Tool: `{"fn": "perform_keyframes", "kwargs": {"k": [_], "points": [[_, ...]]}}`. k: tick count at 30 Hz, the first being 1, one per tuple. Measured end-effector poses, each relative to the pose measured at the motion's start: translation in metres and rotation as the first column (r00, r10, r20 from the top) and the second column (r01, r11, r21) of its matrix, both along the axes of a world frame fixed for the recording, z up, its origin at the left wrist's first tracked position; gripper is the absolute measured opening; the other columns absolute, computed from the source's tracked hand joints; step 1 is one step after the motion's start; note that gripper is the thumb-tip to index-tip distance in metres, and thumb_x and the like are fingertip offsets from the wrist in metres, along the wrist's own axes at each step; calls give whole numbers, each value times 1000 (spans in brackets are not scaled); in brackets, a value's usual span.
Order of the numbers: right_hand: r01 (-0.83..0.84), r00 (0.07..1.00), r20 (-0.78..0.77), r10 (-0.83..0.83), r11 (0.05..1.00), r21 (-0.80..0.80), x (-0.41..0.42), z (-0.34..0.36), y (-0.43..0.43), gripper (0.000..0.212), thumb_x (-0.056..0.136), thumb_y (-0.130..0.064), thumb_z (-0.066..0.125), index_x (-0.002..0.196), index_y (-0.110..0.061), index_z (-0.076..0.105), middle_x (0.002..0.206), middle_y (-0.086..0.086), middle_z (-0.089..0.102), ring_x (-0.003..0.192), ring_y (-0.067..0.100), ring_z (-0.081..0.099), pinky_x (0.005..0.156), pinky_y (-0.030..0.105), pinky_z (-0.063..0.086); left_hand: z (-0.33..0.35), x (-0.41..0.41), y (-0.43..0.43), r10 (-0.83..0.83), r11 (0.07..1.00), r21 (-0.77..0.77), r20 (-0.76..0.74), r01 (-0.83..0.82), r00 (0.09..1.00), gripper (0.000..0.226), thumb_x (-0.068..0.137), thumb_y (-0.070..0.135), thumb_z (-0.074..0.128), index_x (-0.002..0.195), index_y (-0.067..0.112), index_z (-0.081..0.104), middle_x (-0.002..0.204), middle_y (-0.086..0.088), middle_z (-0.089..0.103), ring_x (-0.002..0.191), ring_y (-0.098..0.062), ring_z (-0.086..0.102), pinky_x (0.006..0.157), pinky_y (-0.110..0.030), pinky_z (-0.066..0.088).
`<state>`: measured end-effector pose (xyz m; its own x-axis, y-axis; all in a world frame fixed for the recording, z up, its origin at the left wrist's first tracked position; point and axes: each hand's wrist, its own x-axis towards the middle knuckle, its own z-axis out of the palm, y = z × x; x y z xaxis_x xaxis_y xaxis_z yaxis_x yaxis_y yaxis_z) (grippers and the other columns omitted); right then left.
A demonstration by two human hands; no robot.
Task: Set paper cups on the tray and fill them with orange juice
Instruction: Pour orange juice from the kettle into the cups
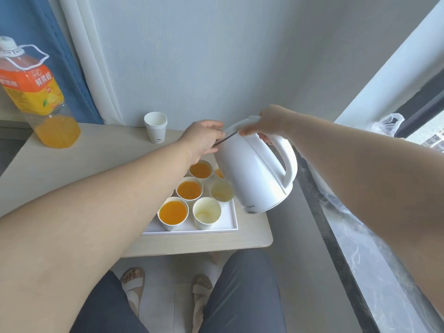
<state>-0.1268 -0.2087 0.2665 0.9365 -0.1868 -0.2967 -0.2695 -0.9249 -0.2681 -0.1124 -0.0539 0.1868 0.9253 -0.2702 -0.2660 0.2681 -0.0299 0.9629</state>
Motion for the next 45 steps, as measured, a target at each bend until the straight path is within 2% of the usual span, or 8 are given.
{"fn": "perform_keyframes", "kwargs": {"k": [2,7,13,18,26,31,38,45], "points": [[53,998,27,-57,990,129,-15,8,1,35,83,-31,69,61,-13,49,48,2,51,29,8,45,34,12,32,12,-7,1,30,998,53,80,-35,996,32,92,5,58,122,15,62,119,-5,61,108,-16,57,88,-31,52],[140,986,18,-163,895,423,-34,20,27,21,87,-14,64,71,-11,51,64,5,46,54,16,43,52,23,41,44,-30,14,82,971,192,293,-143,953,9,93,19,57,93,17,65,87,0,64,68,-12,56,63,-24,52],[45,999,-18,-44,757,652,-47,39,96,22,94,-10,53,72,-11,51,67,4,48,62,15,46,66,25,43,74,-59,63,69,965,242,129,-99,989,42,96,50,44,81,15,61,77,-5,68,68,-22,65,69,-30,56],[-75,986,0,164,447,891,-61,30,170,21,94,5,44,77,-3,55,73,11,56,68,22,57,69,30,51,84,-69,127,189,933,296,76,-204,979,43,85,60,56,81,18,63,73,-4,68,71,-24,67,72,-32,56],[65,941,-129,312,205,977,-65,-29,291,33,89,15,38,82,-12,57,79,7,58,74,19,58,79,30,51,46,-90,242,397,856,342,41,-387,917,10,90,26,60,80,23,61,73,4,64,60,-8,62,49,-19,47],[142,886,-227,403,230,963,-61,-68,331,24,92,6,45,91,-13,59,87,2,60,85,15,59,83,24,50,16,-99,298,416,776,498,57,-387,908,54,68,48,65,105,9,67,98,-10,69,88,-24,67,78,-33,51],[103,976,-188,108,533,840,-21,-116,316,9,95,-18,52,87,-16,56,84,0,60,69,14,58,68,27,51,-27,-87,335,394,838,408,8,-363,919,14,88,23,63,83,10,64,69,-2,58,58,-13,53,49,-16,46],[196,970,-242,-15,637,746,17,-157,321,43,97,-45,42,125,-13,49,106,3,47,100,25,52,92,40,51,-53,-75,370,290,825,499,27,-265,957,17,63,25,70,70,16,58,61,5,57,64,-15,54,65,-28,40]]}}
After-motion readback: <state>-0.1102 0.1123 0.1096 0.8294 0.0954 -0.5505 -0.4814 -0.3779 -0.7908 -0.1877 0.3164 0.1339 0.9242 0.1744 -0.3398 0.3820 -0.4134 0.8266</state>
